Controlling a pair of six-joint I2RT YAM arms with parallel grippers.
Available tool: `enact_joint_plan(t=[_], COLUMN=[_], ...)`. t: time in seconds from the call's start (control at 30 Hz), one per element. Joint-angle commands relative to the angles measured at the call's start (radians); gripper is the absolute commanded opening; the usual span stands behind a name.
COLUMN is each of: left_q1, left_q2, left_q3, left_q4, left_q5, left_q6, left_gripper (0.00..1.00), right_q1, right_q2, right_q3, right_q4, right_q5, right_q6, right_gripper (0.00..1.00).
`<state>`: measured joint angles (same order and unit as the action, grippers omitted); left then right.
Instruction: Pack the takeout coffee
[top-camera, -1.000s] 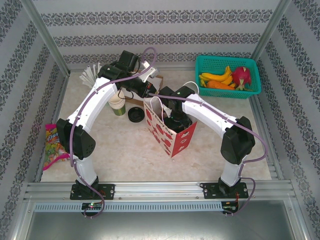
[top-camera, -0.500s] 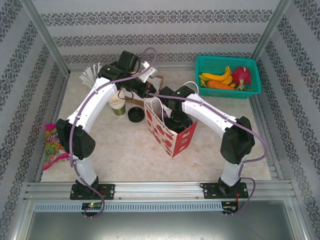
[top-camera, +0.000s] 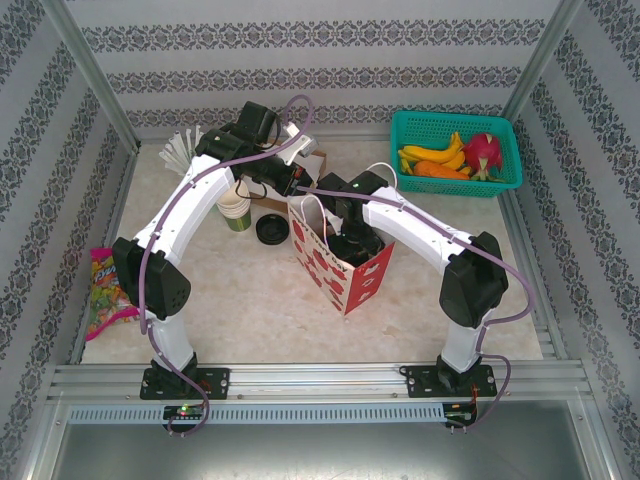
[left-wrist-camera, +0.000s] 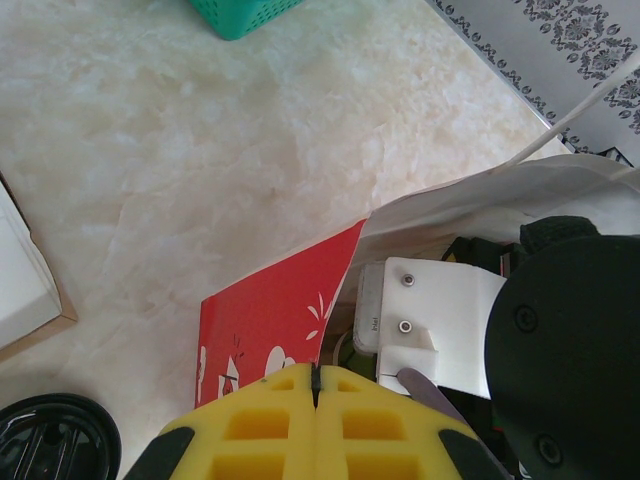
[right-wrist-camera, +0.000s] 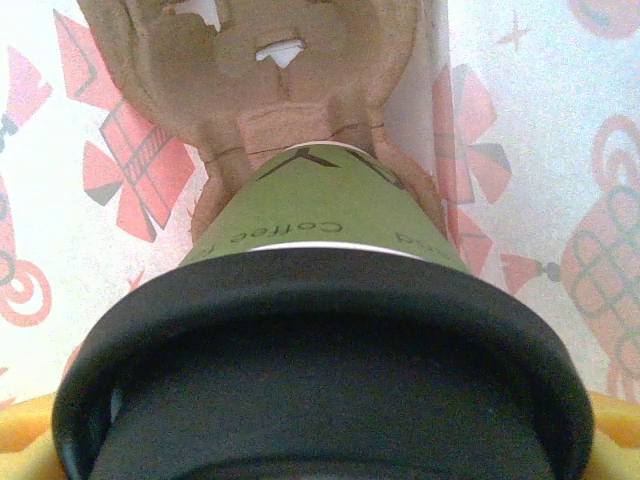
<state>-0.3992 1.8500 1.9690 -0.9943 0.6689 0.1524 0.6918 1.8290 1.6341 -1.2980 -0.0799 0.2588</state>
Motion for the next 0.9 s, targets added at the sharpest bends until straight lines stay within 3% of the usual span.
enact_joint_plan(t=[0.0, 0.5, 0.87], left_q1=[-0.001, -0.001, -0.004], left_q2=[-0.042, -0.031, -0.02], left_q3=[-0.009, 0.0, -0.001], left_q4=[0.032, 0.043, 0.043], left_q5=[-0.009, -0.001, 0.091], left_q6=[0.004, 0.001, 0.029], left_gripper=[0.0, 0.0, 0.0], right_q1=[0.008, 0.011, 0.013], right_q2=[0.036, 0.011, 0.018], right_q3=[-0.002, 0.026, 0.188], right_q4=[-0.045, -0.06, -0.122], right_q5=[0.002, -0.007, -0.001], right_q6=[0.003, 0.003, 0.002], right_gripper=[0.58, 0.57, 0.57])
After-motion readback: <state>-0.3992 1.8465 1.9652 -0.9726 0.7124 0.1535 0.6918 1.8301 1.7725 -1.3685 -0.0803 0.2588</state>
